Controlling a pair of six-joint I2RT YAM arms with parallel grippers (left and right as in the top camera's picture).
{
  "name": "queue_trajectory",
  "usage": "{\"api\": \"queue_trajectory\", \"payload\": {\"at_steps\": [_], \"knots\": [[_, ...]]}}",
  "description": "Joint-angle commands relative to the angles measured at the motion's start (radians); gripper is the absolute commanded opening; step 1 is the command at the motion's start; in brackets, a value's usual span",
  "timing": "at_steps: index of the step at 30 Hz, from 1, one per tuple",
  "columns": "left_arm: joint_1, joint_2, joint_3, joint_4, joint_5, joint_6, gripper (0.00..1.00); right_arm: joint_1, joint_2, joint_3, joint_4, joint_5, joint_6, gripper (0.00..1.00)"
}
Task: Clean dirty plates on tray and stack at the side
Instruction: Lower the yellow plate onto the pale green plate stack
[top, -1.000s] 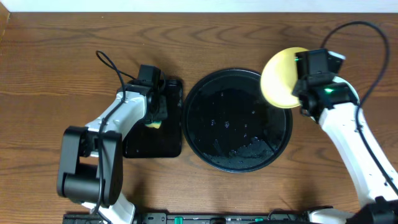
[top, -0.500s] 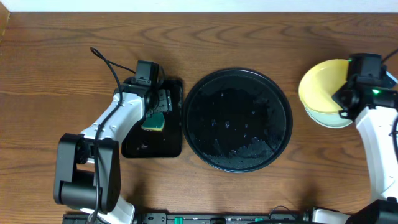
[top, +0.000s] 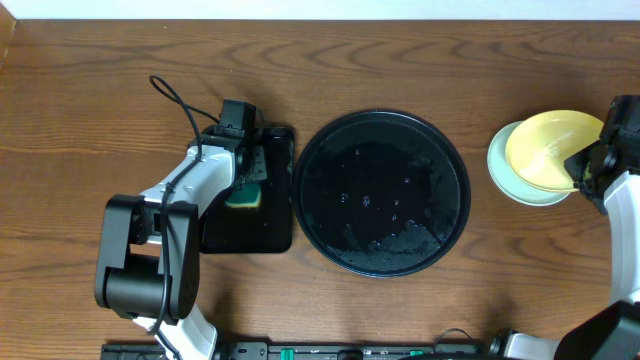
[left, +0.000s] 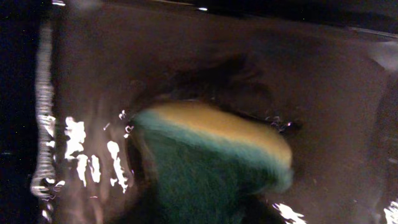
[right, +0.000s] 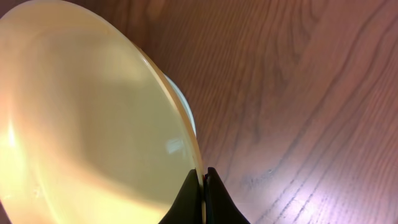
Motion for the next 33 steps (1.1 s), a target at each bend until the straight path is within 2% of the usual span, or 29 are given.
{"api": "queue_trajectory", "payload": {"at_steps": [1,6,7,10,12,13,16,20,24,29,33], "knots": [[-0.008,0.036,0.0,0.0,0.047,0.01,0.07,-0.02,0.046,-0.004,0.024,-0.042,0.035,0.01],[-0.008,-0.011,0.018,-0.019,0.047,0.022,0.08,-0.021,0.116,-0.004,0.09,-0.058,0.035,0.01],[-0.008,-0.028,0.02,-0.025,0.047,0.022,0.14,-0.021,0.128,-0.004,0.1,-0.059,0.035,0.01],[-0.008,-0.088,0.021,-0.04,0.047,0.022,0.54,-0.021,0.167,-0.004,0.124,-0.077,0.035,0.01],[-0.008,-0.126,0.021,-0.06,0.047,0.021,0.68,-0.021,0.19,-0.004,0.14,-0.1,0.035,0.01],[-0.008,-0.142,0.021,-0.072,0.047,0.021,0.7,-0.021,0.201,-0.004,0.144,-0.11,0.035,0.04],[-0.008,-0.17,0.021,-0.131,0.047,0.021,0.73,-0.021,0.222,-0.004,0.145,-0.137,0.034,0.22],[-0.008,-0.169,-0.007,-0.187,0.047,-0.005,0.73,-0.019,0.224,-0.004,0.158,-0.236,-0.053,0.28],[-0.008,-0.157,-0.044,-0.179,0.047,-0.018,0.73,-0.018,0.224,-0.003,0.16,-0.344,-0.146,0.29],[-0.008,-0.124,-0.086,-0.136,0.054,-0.021,0.73,-0.003,0.224,-0.003,0.145,-0.352,-0.176,0.31],[-0.008,-0.095,-0.101,-0.095,0.127,-0.02,0.73,0.003,0.224,-0.003,0.135,-0.353,-0.179,0.32]]}}
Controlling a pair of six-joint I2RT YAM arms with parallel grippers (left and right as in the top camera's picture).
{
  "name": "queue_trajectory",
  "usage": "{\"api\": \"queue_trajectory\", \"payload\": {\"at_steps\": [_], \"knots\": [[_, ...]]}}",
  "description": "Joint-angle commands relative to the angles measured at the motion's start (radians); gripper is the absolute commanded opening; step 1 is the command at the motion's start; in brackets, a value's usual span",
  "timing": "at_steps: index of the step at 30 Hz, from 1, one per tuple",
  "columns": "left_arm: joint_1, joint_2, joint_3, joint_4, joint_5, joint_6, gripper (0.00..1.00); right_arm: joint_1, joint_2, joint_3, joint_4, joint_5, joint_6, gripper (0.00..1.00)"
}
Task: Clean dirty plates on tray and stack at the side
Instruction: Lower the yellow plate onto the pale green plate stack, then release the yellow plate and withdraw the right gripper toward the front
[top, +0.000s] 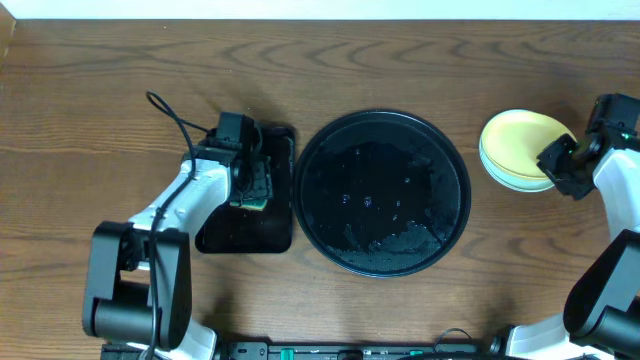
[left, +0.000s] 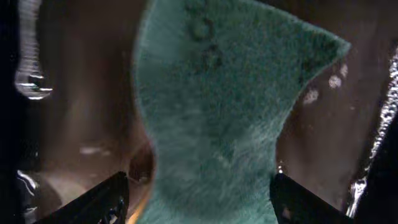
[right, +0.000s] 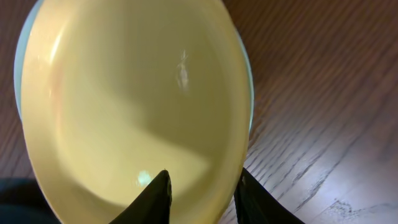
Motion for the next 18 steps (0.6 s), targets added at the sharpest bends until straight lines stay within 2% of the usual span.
{"api": "queue_trajectory", "payload": {"at_steps": [1,3,4,5,6,13,14,15,16,18], "knots": [[0.001,0.031,-0.018,0.017,0.047,-0.008,0.68,0.013,0.001,-0.002,-0.006,-0.025,-0.033,0.32],[0.001,0.037,-0.018,0.022,0.046,-0.008,0.48,0.012,0.001,-0.002,-0.013,-0.025,-0.037,0.32],[0.001,0.037,-0.018,0.022,0.043,-0.008,0.33,0.012,0.001,-0.002,-0.017,-0.025,-0.038,0.32],[0.001,0.037,-0.018,0.022,0.043,-0.006,0.13,0.012,0.001,-0.002,-0.023,-0.025,-0.045,0.33],[0.001,0.036,-0.018,0.022,0.043,-0.004,0.08,0.012,-0.001,-0.002,-0.029,-0.023,-0.048,0.33],[0.003,-0.005,0.008,-0.017,-0.038,0.009,0.07,0.013,-0.052,-0.002,-0.05,-0.026,-0.121,0.33],[0.003,-0.02,0.019,-0.03,-0.037,0.015,0.11,0.013,-0.069,-0.002,-0.048,-0.026,-0.133,0.33],[0.003,-0.036,0.029,-0.04,-0.036,0.014,0.38,0.013,-0.085,-0.002,-0.043,-0.026,-0.143,0.34],[0.003,-0.055,0.037,-0.048,-0.036,0.014,0.58,0.013,-0.1,-0.002,-0.038,-0.027,-0.15,0.34],[0.003,-0.096,0.048,-0.062,-0.035,0.014,0.74,0.013,-0.13,-0.002,-0.033,-0.034,-0.162,0.34]]}}
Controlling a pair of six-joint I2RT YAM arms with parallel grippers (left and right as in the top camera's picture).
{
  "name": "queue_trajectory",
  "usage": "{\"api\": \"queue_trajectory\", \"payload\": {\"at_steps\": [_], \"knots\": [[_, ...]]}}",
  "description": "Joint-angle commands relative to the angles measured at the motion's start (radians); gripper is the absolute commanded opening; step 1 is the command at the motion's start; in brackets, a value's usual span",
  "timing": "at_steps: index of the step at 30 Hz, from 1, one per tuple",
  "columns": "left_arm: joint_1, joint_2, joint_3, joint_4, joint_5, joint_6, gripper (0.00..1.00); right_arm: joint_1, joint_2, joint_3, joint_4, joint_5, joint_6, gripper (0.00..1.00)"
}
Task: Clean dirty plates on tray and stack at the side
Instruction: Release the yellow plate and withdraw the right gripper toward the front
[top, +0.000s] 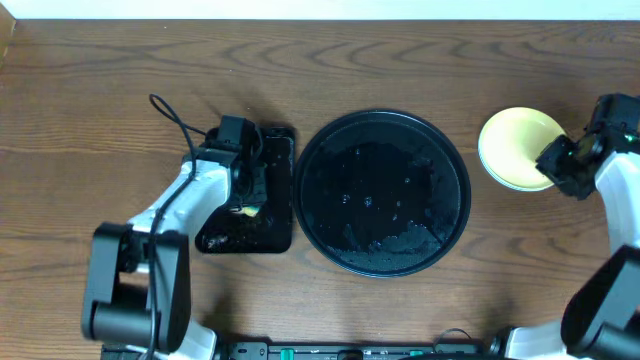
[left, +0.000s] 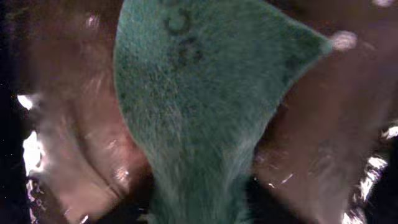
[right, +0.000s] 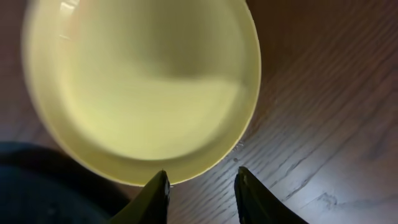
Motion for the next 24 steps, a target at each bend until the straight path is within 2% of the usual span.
{"api": "queue_trajectory", "payload": {"at_steps": [1,7,14,20,21,24], "knots": [[0.002,-0.1,0.053,-0.016,-0.027,0.009,0.79,0.008,-0.079,-0.002,0.003,-0.016,-0.059,0.35],[0.002,-0.212,0.053,-0.067,-0.028,0.009,0.82,0.046,-0.137,-0.002,-0.023,-0.081,-0.152,0.43],[0.003,-0.293,0.053,-0.079,-0.028,0.01,0.82,0.174,-0.193,-0.002,-0.044,-0.079,-0.282,0.51],[0.003,-0.438,0.053,-0.157,-0.029,0.009,0.82,0.289,-0.272,-0.002,-0.074,0.06,-0.312,0.54],[0.003,-0.467,0.053,-0.172,-0.028,0.009,0.82,0.304,-0.29,-0.002,-0.08,0.076,-0.312,0.58],[0.003,-0.552,0.053,-0.224,-0.029,0.009,0.82,0.345,-0.348,-0.002,-0.095,0.097,-0.312,0.87]]}}
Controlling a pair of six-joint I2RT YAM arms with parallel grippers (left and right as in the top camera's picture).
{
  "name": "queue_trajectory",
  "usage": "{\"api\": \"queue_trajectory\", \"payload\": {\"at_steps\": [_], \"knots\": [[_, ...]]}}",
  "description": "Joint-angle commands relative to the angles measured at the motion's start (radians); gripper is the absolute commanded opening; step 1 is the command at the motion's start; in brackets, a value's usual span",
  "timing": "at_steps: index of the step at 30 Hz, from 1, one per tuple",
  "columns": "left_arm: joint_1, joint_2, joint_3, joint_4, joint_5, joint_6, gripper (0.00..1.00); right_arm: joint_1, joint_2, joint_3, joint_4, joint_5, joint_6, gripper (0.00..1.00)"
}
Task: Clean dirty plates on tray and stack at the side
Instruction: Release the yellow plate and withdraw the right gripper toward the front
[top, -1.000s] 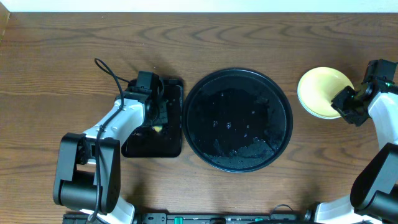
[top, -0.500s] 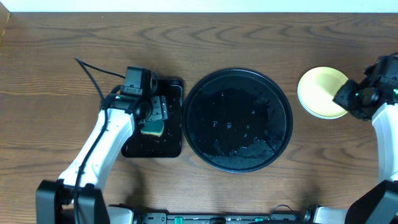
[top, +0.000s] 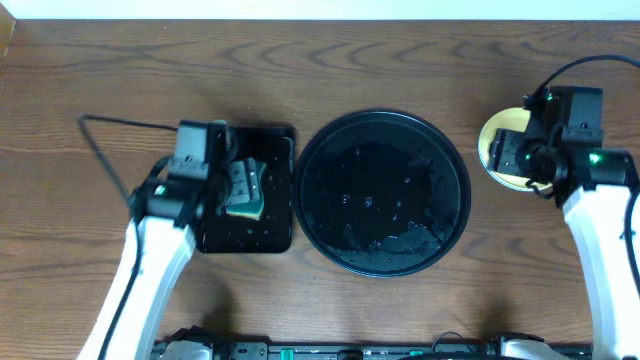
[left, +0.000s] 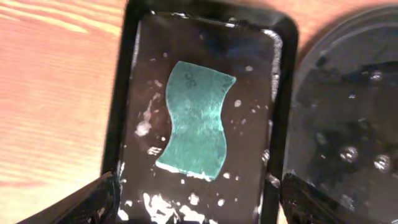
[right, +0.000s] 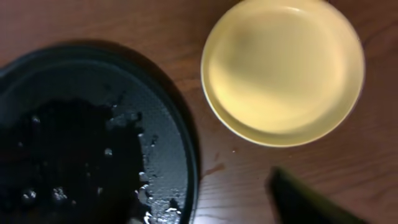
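A yellow plate (right: 283, 71) lies flat on the wood at the right, on top of a stack; what is under it hardly shows. In the overhead view the yellow plate (top: 497, 152) is partly covered by my right gripper (top: 528, 152). That right gripper (right: 217, 214) is open and empty, above the gap between plate and round black tray (right: 93, 143). The green sponge (left: 196, 118) lies flat in the wet rectangular black tray (left: 124, 93). My left gripper (left: 199, 211) hangs above it, open wide, holding nothing.
The round black tray (top: 380, 192) sits mid-table, wet with droplets and bare of plates. The rectangular tray (top: 275, 235) is close beside its left rim. Bare wooden table (top: 90, 90) lies all around; the left arm's cable loops at the far left.
My left gripper was down close over the sponge and now stands well above it. My right gripper was close over the yellow plate and now is higher, towards the round tray.
My right gripper was shut on the tilted yellow plate's rim over a pale green plate, with the sponge under my left wrist over the rectangular tray. Then the plate lay on the stack and both grippers were open. Now both are raised clear.
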Motion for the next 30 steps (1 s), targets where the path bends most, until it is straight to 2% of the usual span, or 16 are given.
{"api": "queue_trajectory", "payload": {"at_steps": [1,7,16,21,30], "knots": [[0.003,-0.098,0.019,-0.048,-0.009,0.01,0.82,0.041,-0.072,-0.002,-0.016,0.064,-0.024,0.99],[0.003,-0.282,-0.012,-0.089,-0.009,0.01,0.82,0.091,-0.196,-0.031,-0.066,0.103,0.026,0.99],[0.003,-0.616,-0.124,-0.103,-0.01,0.002,0.82,0.148,-0.583,-0.28,0.011,0.116,0.026,0.99],[0.003,-0.651,-0.124,-0.108,-0.009,0.002,0.82,0.148,-0.7,-0.334,-0.032,0.116,0.026,0.99],[0.003,-0.65,-0.124,-0.112,-0.009,0.002,0.82,0.148,-0.717,-0.334,-0.191,0.116,0.026,0.99]]}}
